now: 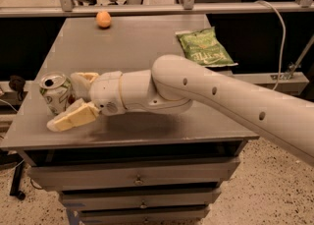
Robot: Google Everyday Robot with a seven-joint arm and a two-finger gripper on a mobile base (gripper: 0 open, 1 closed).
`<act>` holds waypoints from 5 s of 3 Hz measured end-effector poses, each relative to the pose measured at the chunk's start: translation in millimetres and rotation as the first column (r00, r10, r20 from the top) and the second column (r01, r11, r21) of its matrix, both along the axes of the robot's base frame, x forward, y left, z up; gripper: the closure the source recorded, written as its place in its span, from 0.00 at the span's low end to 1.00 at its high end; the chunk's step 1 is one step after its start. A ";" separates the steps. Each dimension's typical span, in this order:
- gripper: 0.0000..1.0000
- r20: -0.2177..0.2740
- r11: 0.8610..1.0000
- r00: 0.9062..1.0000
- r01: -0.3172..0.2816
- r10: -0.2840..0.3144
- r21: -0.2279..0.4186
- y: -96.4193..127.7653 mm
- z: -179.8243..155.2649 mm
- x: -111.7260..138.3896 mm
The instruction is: Knock 7up can over
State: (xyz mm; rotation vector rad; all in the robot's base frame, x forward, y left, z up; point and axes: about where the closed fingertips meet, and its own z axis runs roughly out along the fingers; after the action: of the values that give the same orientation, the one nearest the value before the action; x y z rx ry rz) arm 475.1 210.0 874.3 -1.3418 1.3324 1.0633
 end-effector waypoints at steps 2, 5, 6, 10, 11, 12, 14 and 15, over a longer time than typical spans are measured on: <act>0.65 -0.007 0.998 1.000 0.003 -0.003 0.057 13.3 -1.7 0.8; 1.00 0.110 0.996 0.994 0.013 -0.003 -0.089 -47.2 54.1 37.8; 1.00 0.139 0.967 0.989 -0.008 0.045 -0.256 -68.0 68.3 55.0; 1.00 0.140 0.536 0.955 -0.023 0.260 -0.844 -121.3 16.2 89.8; 0.83 0.114 0.506 0.953 -0.045 0.279 -0.862 -112.6 -2.3 77.2; 0.59 0.091 0.501 0.949 -0.077 0.302 -0.862 -94.9 -18.0 59.6; 0.13 0.068 0.496 0.943 -0.109 0.325 -0.862 -79.4 -31.1 42.7; 0.00 0.062 0.490 0.940 -0.118 0.336 -0.863 -76.5 -32.0 40.2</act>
Offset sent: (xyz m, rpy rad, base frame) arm 0.0053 0.0123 -0.0025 0.0768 0.0086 -0.0128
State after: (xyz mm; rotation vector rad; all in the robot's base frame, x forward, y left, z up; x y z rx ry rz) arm 515.3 133.5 842.3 -2.3622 1.5949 0.3103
